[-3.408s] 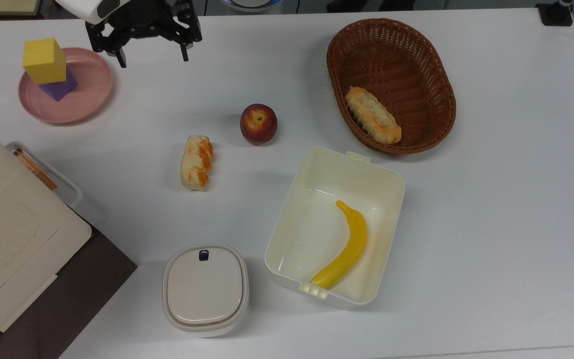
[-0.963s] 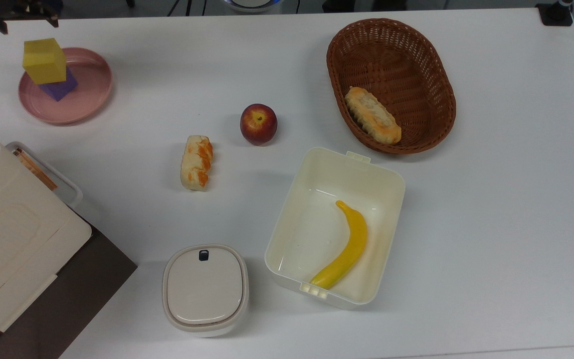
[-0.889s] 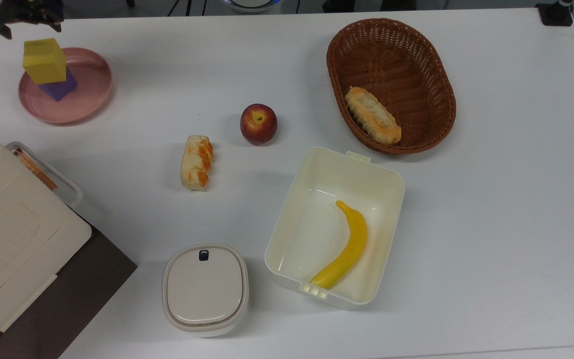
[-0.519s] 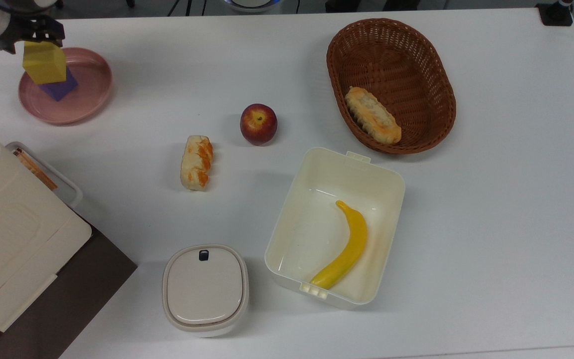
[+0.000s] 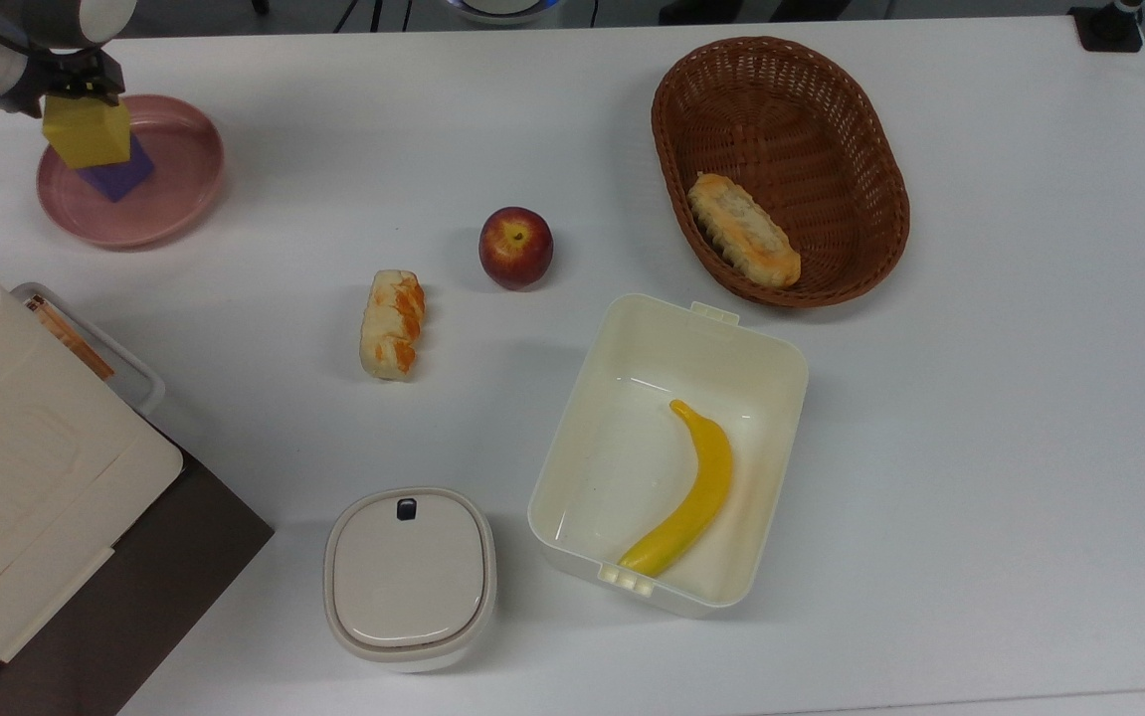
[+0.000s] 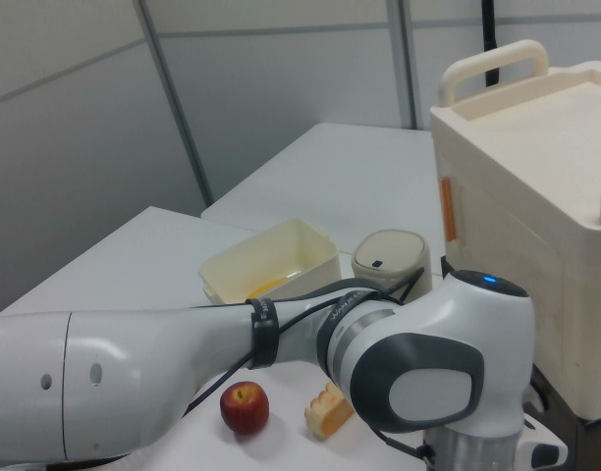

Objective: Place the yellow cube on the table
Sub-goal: 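Lift the yellow cube off the purple cube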

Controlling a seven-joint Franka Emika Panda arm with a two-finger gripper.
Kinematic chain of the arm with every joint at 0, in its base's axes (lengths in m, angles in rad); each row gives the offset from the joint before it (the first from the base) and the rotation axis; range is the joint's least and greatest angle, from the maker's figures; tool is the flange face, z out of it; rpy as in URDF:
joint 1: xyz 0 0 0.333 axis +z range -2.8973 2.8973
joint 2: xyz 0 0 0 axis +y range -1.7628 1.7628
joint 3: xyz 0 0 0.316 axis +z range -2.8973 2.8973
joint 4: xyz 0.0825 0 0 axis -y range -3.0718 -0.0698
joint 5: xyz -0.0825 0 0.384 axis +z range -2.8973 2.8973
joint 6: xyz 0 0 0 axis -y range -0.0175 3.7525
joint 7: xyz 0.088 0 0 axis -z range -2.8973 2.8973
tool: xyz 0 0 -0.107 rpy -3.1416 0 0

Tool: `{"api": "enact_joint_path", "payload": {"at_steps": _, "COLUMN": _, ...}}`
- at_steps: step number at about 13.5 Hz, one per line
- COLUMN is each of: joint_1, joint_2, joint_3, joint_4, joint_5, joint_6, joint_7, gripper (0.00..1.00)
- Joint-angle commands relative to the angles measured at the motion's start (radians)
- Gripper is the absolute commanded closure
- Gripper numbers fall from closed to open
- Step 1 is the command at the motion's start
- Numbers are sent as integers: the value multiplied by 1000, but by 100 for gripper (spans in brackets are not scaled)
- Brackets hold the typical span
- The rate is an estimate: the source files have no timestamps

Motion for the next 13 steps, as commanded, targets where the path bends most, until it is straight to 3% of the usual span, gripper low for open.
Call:
{"api": "enact_joint_path", "payload": {"at_steps": 1, "joint_1": 10, "joint_2": -27, "joint_3": 6, "joint_4": -8, "joint_5": -14, "joint_6": 10, "joint_7": -17, "gripper": 73}}
{"api": "enact_joint_path", "payload": {"at_steps": 6, "joint_1": 18, "joint_2": -86, "joint_3": 13, "joint_4": -1, "joint_5": 0, "joint_6": -1, "joint_7": -11, "gripper": 74}}
{"api": "enact_joint_path", "payload": {"at_steps": 9, "joint_1": 23, "joint_2": -99, "joint_3": 79, "joint_4": 11, "joint_5": 32, "joint_6": -33, "joint_7": 13, "gripper": 87}}
{"api": "enact_joint_path", "payload": {"at_steps": 13, "joint_1": 49, "joint_2": -102, "joint_3": 153, "joint_4": 19, "joint_5": 96, "joint_6": -27, "joint_7": 159, "gripper": 87}}
